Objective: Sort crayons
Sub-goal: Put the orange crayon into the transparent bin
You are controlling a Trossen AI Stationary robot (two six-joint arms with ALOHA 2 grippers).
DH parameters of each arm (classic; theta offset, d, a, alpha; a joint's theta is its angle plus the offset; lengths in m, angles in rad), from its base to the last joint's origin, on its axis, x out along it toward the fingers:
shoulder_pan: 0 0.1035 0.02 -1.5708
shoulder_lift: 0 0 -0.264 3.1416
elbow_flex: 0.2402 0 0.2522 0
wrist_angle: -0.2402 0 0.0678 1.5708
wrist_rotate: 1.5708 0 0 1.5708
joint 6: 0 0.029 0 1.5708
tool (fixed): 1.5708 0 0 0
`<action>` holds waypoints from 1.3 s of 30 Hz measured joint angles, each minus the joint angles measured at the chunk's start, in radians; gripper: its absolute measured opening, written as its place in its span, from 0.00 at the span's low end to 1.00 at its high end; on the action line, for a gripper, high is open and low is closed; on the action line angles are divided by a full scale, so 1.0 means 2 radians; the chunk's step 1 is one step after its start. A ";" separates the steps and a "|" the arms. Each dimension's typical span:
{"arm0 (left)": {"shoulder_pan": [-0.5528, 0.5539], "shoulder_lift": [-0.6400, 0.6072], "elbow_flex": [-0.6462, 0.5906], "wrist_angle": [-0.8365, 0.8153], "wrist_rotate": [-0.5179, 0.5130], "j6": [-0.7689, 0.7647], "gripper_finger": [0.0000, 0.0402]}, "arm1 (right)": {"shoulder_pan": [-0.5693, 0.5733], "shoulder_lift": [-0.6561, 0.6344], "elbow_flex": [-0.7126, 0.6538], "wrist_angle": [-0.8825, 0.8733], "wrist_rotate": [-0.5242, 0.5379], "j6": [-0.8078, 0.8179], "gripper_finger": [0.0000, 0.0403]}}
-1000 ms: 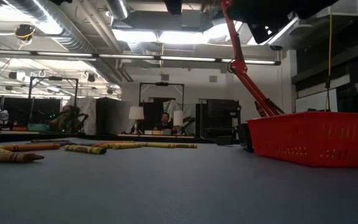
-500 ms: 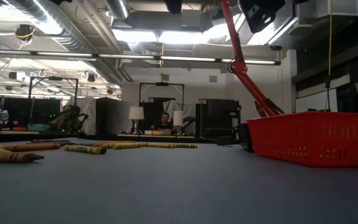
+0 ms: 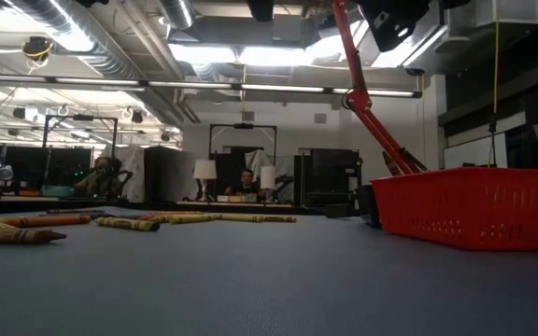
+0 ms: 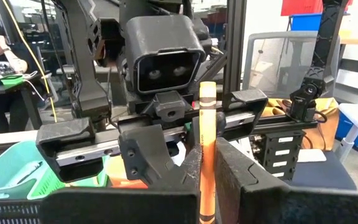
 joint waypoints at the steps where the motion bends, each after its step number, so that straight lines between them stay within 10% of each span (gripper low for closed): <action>1: 0.000 0.000 0.000 0.000 0.000 0.000 0.02 | 0.000 0.000 0.000 -0.001 0.002 0.000 0.14; 39: 0.000 0.000 0.000 0.004 0.000 0.000 0.02 | -0.001 0.000 0.000 0.068 0.004 -0.016 0.14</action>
